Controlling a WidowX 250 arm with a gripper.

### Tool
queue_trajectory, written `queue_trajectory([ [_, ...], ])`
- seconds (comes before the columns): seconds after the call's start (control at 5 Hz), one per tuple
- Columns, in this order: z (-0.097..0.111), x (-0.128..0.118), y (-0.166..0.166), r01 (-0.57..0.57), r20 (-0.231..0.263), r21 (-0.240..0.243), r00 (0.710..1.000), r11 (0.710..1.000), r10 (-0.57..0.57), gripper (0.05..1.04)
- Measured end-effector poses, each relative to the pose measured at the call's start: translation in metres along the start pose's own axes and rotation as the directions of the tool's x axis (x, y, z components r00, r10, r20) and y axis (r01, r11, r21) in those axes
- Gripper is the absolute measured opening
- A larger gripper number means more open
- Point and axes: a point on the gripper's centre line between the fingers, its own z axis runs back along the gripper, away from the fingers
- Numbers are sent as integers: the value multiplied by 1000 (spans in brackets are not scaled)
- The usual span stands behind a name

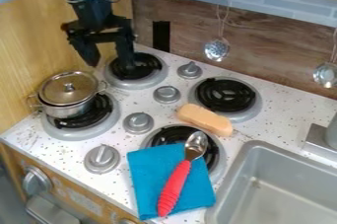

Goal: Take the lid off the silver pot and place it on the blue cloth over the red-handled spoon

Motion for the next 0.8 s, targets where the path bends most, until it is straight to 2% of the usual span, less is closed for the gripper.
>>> queue_trajectory([
  [0.2,-2,8,13,-70,80,78,995,994,64,1001],
  [0.4,8,10,25,-227,222,123,955,966,196,1001],
  [0.6,4,10,37,-364,310,153,900,919,305,1001],
  [0.8,-3,8,38,-465,419,171,832,868,364,1001],
])
